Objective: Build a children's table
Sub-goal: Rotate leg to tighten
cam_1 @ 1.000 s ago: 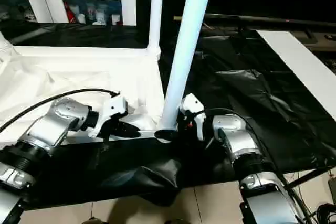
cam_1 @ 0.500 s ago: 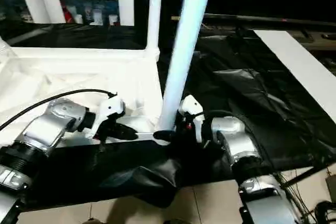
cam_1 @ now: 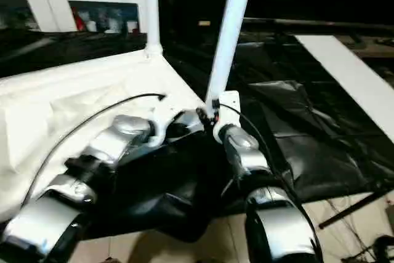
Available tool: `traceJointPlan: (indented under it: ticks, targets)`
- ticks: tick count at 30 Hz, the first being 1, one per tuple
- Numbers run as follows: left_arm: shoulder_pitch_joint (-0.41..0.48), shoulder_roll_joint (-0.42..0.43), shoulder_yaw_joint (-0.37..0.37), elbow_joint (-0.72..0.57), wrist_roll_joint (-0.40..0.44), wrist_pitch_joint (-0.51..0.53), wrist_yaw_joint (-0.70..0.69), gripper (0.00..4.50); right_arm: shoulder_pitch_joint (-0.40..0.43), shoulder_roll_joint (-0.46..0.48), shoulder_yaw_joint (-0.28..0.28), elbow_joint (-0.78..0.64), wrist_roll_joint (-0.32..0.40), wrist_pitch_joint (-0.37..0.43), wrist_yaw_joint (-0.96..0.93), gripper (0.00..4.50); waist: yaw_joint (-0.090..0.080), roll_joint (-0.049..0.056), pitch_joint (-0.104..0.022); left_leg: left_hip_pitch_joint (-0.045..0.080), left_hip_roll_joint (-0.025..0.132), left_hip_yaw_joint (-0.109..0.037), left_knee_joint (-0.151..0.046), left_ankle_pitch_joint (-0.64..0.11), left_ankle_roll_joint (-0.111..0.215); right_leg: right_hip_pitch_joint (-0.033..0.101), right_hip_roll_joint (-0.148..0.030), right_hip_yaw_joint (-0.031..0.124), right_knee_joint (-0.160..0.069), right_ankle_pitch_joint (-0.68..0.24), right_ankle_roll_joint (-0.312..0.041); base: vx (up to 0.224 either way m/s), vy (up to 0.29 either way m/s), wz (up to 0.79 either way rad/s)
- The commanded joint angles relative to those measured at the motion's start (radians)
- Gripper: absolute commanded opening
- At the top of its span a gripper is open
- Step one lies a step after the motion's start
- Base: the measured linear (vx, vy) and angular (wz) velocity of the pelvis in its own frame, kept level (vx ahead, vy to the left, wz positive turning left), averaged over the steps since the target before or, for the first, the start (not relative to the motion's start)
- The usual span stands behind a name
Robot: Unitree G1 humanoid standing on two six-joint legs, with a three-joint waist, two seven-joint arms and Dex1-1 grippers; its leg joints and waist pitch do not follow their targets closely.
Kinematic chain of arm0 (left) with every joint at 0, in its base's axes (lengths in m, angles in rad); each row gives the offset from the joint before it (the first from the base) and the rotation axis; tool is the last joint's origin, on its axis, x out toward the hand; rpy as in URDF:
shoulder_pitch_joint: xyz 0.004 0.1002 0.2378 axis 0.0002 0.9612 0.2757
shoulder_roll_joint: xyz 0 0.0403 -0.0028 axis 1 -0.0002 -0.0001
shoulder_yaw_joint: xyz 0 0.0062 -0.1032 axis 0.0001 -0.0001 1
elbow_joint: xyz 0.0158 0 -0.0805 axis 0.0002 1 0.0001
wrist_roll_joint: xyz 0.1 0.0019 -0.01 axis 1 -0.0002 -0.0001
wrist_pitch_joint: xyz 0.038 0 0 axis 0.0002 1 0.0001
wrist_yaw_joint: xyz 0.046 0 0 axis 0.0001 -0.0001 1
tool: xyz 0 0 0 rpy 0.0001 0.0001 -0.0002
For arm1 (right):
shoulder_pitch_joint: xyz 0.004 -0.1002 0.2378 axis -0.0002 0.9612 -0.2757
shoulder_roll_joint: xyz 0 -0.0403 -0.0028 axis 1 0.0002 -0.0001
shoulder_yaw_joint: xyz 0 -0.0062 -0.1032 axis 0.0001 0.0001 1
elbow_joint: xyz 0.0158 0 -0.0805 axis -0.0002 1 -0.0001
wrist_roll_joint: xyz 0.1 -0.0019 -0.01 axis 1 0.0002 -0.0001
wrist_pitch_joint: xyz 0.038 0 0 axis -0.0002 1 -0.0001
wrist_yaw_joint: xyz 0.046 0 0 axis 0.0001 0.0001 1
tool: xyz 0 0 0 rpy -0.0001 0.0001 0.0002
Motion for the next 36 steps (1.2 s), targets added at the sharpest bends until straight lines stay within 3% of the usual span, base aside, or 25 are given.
traceJointPlan:
  ticks: [1, 3, 7, 10, 13, 15, 17, 21, 23, 30, 36]
  targets:
    - [0.005, 0.008, 0.01, 0.05, 0.026, -0.017, 0.048, 0.0, -0.008, 0.031, 0.002, 0.016, 0.01, -0.014, 0.068, 2.72, 0.002, -0.005, -0.068, 0.004, -0.001, 0.007, -0.063, -0.167, 0.045, 0.056, -0.06, 0.034, -0.07, -0.179, -0.198, 0.0, 0.0, 0.0]
    - [0.007, 0.022, 0.003, 0.048, 0.03, -0.035, 0.028, 0.0, -0.011, 0.032, -0.007, 0.0, 0.025, -0.06, 0.15, 3.41, 0.003, -0.005, -0.068, 0.006, 0.001, 0.007, -0.063, -0.184, 0.044, 0.054, -0.062, 0.033, -0.074, -0.219, -0.193, 0.0, 0.0, 0.0]
    - [0.01, 0.042, -0.002, 0.044, 0.024, -0.055, -0.01, 0.0, -0.005, 0.01, 0.005, -0.025, 0.029, -0.09, 0.204, 3.61, -0.006, -0.005, -0.067, -0.005, 0.001, 0.002, -0.067, -0.177, 0.05, 0.06, -0.062, 0.03, -0.07, -0.216, -0.19, 0.0, 0.0, 0.0]
    - [0.025, 0.079, -0.015, 0.029, 0.013, -0.102, -0.099, 0.0, 0.008, -0.045, 0.017, -0.055, 0.033, -0.078, 0.302, 3.95, -0.007, -0.002, -0.067, 0.003, 0.003, 0.005, -0.064, -0.182, 0.055, 0.054, -0.063, 0.032, -0.076, -0.242, -0.195, 0.0, 0.0, 0.0]
    - [0.052, 0.117, -0.033, -0.013, 0.003, -0.134, -0.214, 0.0, 0.037, -0.104, 0.042, -0.102, 0.02, -0.038, 0.432, 4.28, 0.0, -0.005, -0.069, 0.003, 0.006, 0.005, -0.063, -0.152, 0.07, 0.057, -0.064, 0.033, -0.068, -0.181, -0.219, 0.0, 0.0, 0.0]
    - [0.068, 0.139, -0.041, -0.043, -0.007, -0.133, -0.268, 0.0, 0.056, -0.135, 0.059, -0.129, 0.019, -0.01, 0.515, 4.28, 0.003, -0.007, -0.067, 0.003, 0.007, 0.006, -0.063, -0.146, 0.082, 0.058, -0.063, 0.032, -0.065, -0.157, -0.231, 0.0, 0.0, 0.0]
    - [0.127, 0.211, -0.075, -0.153, -0.054, -0.153, -0.458, 0.0, 0.11, -0.212, 0.12, -0.196, 0.001, 0.003, 0.695, 4.28, 0.007, -0.008, -0.065, 0.003, 0.01, 0.006, -0.064, -0.16, 0.084, 0.056, -0.067, 0.032, -0.067, -0.176, -0.236, 0.0, 0.0, 0.0]
    - [0.158, 0.263, -0.094, -0.219, -0.08, -0.15, -0.564, 0.0, 0.144, -0.26, 0.159, -0.255, 0.002, 0.016, 0.808, 4.28, 0.003, -0.006, -0.064, 0.004, 0.011, 0.007, -0.067, -0.172, 0.073, 0.053, -0.063, 0.033, -0.066, -0.188, -0.232, 0.0, 0.0, 0.0]
    - [0.17, 0.289, -0.091, -0.255, -0.1, -0.133, -0.622, 0.0, 0.173, -0.29, 0.19, -0.324, 0.022, 0.056, 0.91, 4.28, 0.006, -0.005, -0.061, 0.011, 0.013, 0.008, -0.068, -0.195, 0.062, 0.049, -0.064, 0.035, -0.072, -0.23, -0.223, 0.0, 0.0, 0.0]
    - [0.175, 0.307, -0.082, -0.301, -0.116, -0.104, -0.656, 0.0, 0.195, -0.32, 0.236, -0.373, 0.017, 0.104, 1.021, 4.28, 0.014, -0.006, -0.063, 0.009, 0.012, 0.008, -0.068, -0.177, 0.05, 0.05, -0.063, 0.035, -0.069, -0.224, -0.214, 0.0, 0.0, 0.0]
    - [0.176, 0.31, -0.077, -0.315, -0.116, -0.098, -0.657, 0.0, 0.2, -0.317, 0.234, -0.391, 0.021, 0.13, 1.02, 3.75, 0.015, -0.007, -0.064, 0.008, 0.011, 0.008, -0.067, -0.158, 0.051, 0.051, -0.063, 0.035, -0.066, -0.19, -0.222, 0.0, 0.0, 0.0]
